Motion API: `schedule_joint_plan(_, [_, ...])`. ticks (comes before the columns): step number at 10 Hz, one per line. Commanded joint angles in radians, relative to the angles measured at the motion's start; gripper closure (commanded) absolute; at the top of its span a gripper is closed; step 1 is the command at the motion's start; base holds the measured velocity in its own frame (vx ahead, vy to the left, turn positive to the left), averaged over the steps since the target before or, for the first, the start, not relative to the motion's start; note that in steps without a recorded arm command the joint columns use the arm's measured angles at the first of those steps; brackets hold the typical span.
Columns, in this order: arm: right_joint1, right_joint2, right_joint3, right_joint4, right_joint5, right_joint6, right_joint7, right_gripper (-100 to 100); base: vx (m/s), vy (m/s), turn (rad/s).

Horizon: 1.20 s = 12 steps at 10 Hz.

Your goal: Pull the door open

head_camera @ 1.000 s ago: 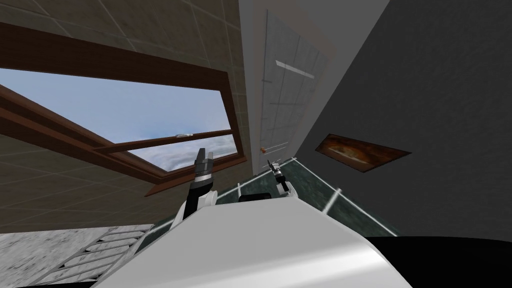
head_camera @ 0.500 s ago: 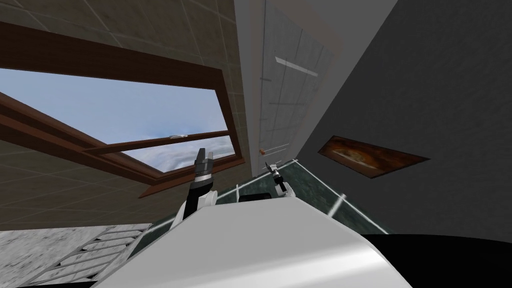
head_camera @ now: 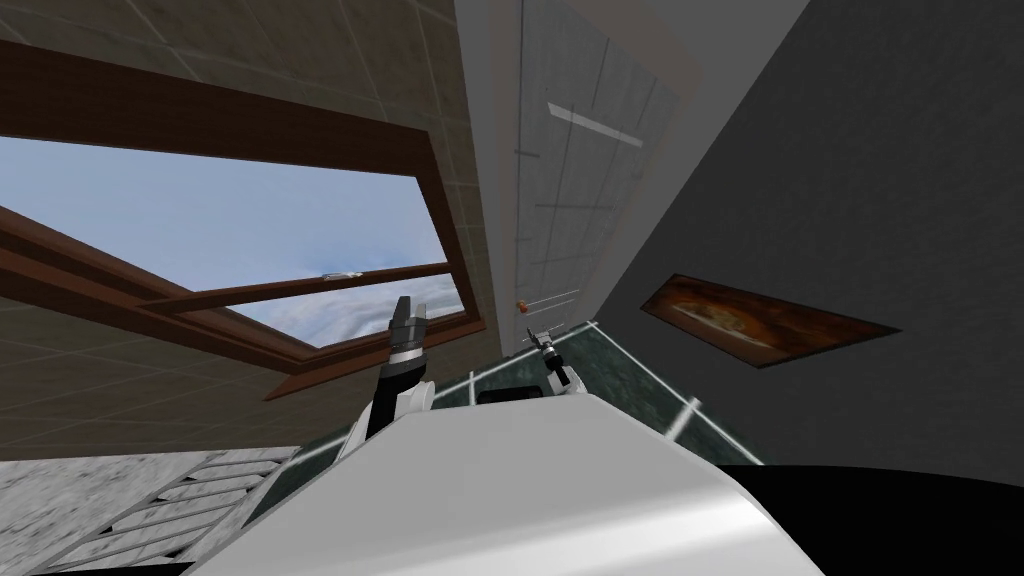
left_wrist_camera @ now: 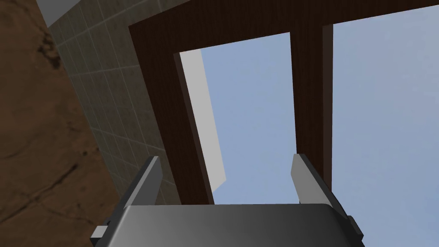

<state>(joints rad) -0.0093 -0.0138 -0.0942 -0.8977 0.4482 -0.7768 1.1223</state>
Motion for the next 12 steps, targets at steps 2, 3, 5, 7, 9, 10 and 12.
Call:
schedule_joint_plan(2, [-0.023,0.010,-0.004,0.057,0.017,-0.015,0.046,-100,0.064,-0.057,0.036])
schedule_joint_plan(3, [-0.028,0.014,-0.005,0.071,0.022,-0.018,0.058,-100,0.044,-0.069,0.030])
schedule_joint_plan(5, [-0.042,0.024,-0.007,0.108,0.036,-0.027,0.091,-100,0.044,-0.067,0.032])
schedule_joint_plan(7, [-0.047,0.027,-0.008,0.120,0.039,-0.030,0.098,-100,0.052,-0.056,0.028])
schedule_joint_plan(9, [-0.056,0.002,-0.037,0.145,0.016,-0.033,0.126,-100,-0.061,0.066,0.193])
schedule_joint_plan(10, [-0.066,-0.017,-0.069,0.172,-0.010,-0.036,0.154,-100,-0.090,0.118,0.261])
schedule_joint_plan(12, [-0.076,-0.027,-0.097,0.196,-0.032,-0.038,0.179,-100,-0.043,0.107,0.170])
